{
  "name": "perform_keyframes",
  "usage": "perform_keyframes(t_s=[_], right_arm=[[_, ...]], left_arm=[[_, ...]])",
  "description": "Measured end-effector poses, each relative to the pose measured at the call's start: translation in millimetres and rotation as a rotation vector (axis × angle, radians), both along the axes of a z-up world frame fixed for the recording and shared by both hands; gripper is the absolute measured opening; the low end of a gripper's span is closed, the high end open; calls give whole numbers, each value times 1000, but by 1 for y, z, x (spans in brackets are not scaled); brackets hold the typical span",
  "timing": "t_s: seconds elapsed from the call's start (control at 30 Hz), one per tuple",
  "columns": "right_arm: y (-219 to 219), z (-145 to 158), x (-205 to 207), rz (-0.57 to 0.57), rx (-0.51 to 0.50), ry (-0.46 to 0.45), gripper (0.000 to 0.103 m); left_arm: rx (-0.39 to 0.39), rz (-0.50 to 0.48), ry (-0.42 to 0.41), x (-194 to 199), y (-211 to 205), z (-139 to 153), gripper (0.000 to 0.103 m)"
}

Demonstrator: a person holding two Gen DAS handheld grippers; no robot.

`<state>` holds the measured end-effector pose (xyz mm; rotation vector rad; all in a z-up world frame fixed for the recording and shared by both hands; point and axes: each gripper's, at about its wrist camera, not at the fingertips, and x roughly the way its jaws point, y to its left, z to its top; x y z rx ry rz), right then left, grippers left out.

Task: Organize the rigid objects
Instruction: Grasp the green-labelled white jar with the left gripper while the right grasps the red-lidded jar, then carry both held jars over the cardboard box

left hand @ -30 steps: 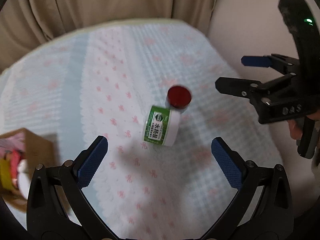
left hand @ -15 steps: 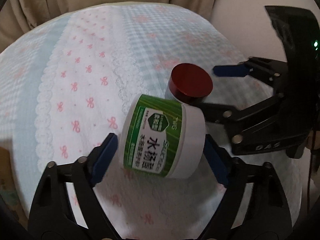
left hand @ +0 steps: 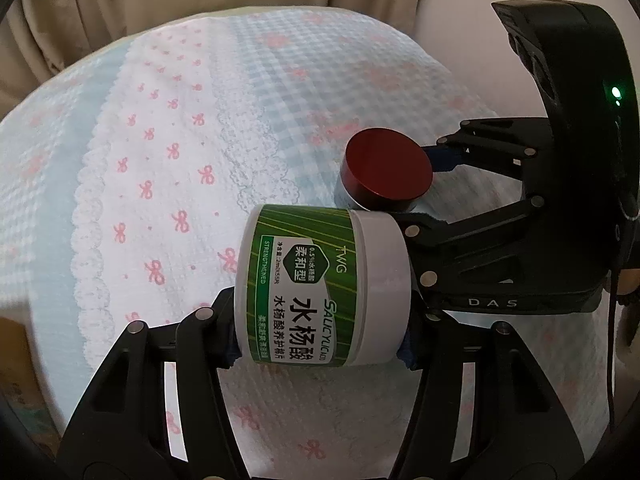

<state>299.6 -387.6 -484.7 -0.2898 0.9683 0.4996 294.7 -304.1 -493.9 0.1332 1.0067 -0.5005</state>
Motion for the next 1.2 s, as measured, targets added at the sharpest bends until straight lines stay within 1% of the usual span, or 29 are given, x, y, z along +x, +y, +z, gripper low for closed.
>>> perform_keyframes(t_s=[0.07, 0.27, 0.37, 0.47, 0.57, 0.67, 0.8, 0.83, 0.87, 0.93, 1.0, 1.07, 1.2], right_arm=[[-1, 0, 0, -17, 7, 7, 50], [-2, 6, -5, -73, 19, 16, 50], [-5, 13, -10, -102, 33, 17, 50], [-5, 26, -18, -132, 44, 13, 50], [-1, 49, -28, -155, 47, 1, 50], [7, 83, -41, -175, 62, -11, 50], [26, 143, -64, -189, 59, -38, 50], [30, 156, -69, -191, 58, -42, 50], [38, 176, -76, -194, 57, -46, 50], [49, 203, -85, -196, 61, -48, 50], [63, 233, -95, -191, 71, -47, 50], [75, 257, -102, -193, 73, -43, 50], [106, 296, -116, -196, 101, -36, 50]], left_arm=[[12, 2, -14, 0, 1, 3, 53], [11, 21, 1, -7, 9, 7, 53], [2, 44, 4, -13, 19, 16, 53], [-14, 74, 3, -22, 32, 33, 53], [-29, 104, -11, -33, 48, 61, 53], [-47, 135, -37, -47, 65, 96, 53], [-83, 183, -57, -69, 98, 148, 53], [-91, 200, -62, -74, 107, 165, 53], [-97, 214, -64, -79, 116, 177, 53], [-111, 253, -56, -90, 139, 205, 53], [-121, 289, -42, -100, 161, 225, 53], [-131, 334, -26, -110, 188, 245, 53], [-115, 395, -39, -128, 240, 273, 53]])
